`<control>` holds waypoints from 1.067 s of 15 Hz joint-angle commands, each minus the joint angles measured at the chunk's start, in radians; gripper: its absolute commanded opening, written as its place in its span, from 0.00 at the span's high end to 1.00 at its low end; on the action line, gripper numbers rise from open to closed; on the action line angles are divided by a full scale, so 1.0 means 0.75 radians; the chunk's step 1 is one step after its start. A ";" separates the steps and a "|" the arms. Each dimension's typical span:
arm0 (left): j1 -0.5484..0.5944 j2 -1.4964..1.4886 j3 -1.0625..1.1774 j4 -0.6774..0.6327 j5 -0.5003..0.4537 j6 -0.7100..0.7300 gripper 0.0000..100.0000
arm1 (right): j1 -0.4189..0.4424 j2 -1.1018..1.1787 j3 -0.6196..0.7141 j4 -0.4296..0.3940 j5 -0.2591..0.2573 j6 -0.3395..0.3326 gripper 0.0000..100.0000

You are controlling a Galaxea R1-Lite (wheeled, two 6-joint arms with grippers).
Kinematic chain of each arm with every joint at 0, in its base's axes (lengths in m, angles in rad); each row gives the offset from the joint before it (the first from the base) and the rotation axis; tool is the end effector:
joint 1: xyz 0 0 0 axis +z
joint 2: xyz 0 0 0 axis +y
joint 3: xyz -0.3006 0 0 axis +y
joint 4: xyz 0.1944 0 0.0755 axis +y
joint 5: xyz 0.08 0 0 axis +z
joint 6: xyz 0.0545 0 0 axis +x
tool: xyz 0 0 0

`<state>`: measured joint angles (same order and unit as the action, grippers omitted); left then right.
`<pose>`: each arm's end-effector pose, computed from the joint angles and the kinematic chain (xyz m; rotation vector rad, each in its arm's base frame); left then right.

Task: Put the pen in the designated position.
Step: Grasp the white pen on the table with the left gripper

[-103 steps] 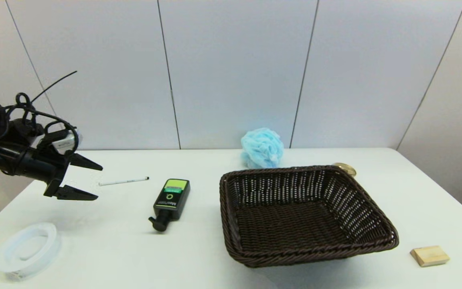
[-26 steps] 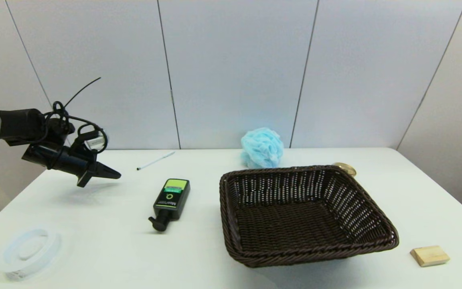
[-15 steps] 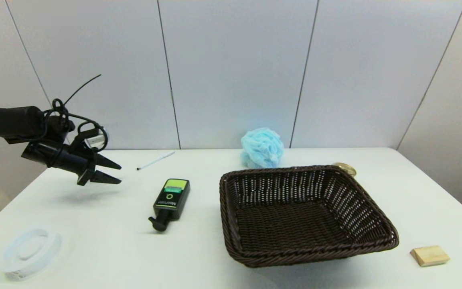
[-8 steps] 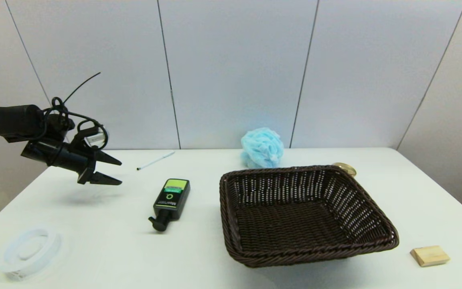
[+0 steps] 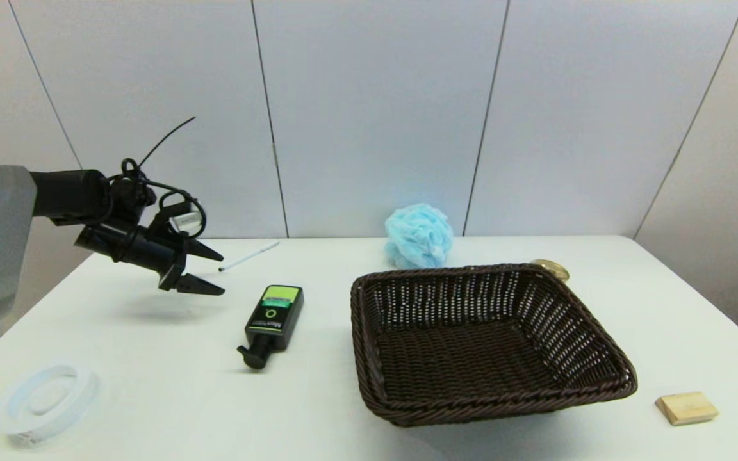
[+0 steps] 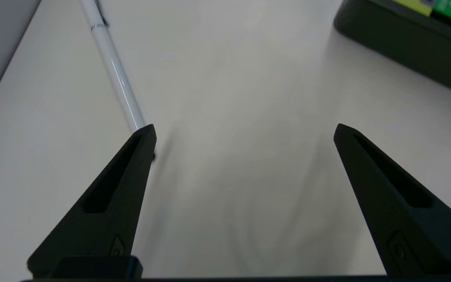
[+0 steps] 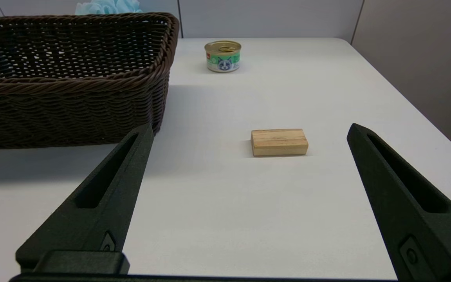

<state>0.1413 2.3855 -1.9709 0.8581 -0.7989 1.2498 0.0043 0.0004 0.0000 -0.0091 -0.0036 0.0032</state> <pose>0.4626 0.0264 0.0842 0.4915 0.6013 -1.1271 0.0283 -0.0001 0.0767 0.0032 -0.0087 0.0007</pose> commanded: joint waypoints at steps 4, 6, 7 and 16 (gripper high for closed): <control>-0.064 0.051 0.000 -0.267 0.024 -0.251 0.00 | 0.000 0.001 0.002 0.000 0.001 0.000 0.00; -0.057 0.053 0.000 -0.303 0.045 -0.292 0.00 | 0.000 0.001 0.002 0.000 0.001 0.002 0.00; -0.049 0.055 -0.005 -0.316 0.053 -0.302 0.00 | 0.000 0.001 0.002 -0.002 -0.001 0.000 0.00; -0.031 0.065 -0.007 -0.426 0.104 -0.488 0.00 | 0.000 0.001 0.002 0.000 0.001 0.000 0.00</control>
<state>0.1177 2.4300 -1.9762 0.5345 -0.7157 0.8874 0.0043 0.0004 0.0000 -0.0096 -0.0032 0.0032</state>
